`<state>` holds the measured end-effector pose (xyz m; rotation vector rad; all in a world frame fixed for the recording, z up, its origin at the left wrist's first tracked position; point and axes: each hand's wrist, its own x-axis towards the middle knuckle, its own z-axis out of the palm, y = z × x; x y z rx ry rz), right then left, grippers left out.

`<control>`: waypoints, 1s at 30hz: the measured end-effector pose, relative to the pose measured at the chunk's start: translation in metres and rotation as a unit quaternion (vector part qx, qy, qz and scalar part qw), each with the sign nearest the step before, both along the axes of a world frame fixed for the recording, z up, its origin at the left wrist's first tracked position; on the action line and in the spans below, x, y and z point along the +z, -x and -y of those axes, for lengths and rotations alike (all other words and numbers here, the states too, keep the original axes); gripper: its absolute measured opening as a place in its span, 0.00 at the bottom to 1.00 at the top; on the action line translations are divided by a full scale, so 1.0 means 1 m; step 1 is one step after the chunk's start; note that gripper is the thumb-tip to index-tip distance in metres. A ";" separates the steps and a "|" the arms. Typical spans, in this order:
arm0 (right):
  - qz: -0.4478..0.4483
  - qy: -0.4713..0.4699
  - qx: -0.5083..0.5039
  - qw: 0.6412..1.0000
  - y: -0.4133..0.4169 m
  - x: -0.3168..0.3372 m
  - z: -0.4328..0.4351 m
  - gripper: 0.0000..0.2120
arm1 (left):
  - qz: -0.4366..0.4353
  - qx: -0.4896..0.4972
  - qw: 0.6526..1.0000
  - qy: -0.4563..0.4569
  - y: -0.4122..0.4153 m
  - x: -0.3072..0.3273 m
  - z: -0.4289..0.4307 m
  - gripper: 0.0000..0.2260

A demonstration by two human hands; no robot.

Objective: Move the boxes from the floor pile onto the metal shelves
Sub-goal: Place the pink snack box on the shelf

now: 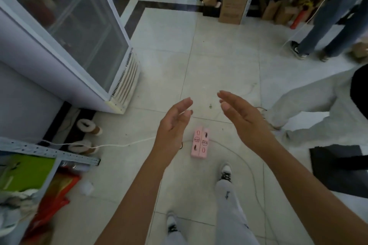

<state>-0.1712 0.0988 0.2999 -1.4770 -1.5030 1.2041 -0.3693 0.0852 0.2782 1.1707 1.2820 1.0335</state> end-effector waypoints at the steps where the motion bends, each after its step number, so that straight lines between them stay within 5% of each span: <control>1: -0.004 0.009 0.006 1.000 -0.007 -0.013 -0.020 0.20 | 0.005 0.014 1.000 0.023 -0.007 -0.013 -0.012 0.15; 8: 0.015 0.167 0.016 0.986 -0.055 -0.164 -0.153 0.18 | 0.076 0.177 0.940 0.282 -0.061 -0.155 -0.100 0.14; 15: 0.046 0.304 0.037 0.951 -0.055 -0.346 -0.212 0.22 | 0.094 0.232 0.880 0.404 -0.091 -0.340 -0.142 0.13; 19: 0.114 0.336 0.060 0.933 -0.058 -0.473 -0.217 0.22 | 0.081 0.272 0.845 0.453 -0.103 -0.465 -0.146 0.14; 23: 0.168 0.329 0.092 0.925 -0.049 -0.578 -0.214 0.19 | -0.022 0.266 0.832 0.487 -0.110 -0.568 -0.128 0.16; 30: 0.232 0.298 0.122 0.918 -0.035 -0.718 -0.225 0.23 | 0.022 0.343 0.763 0.548 -0.110 -0.688 -0.104 0.29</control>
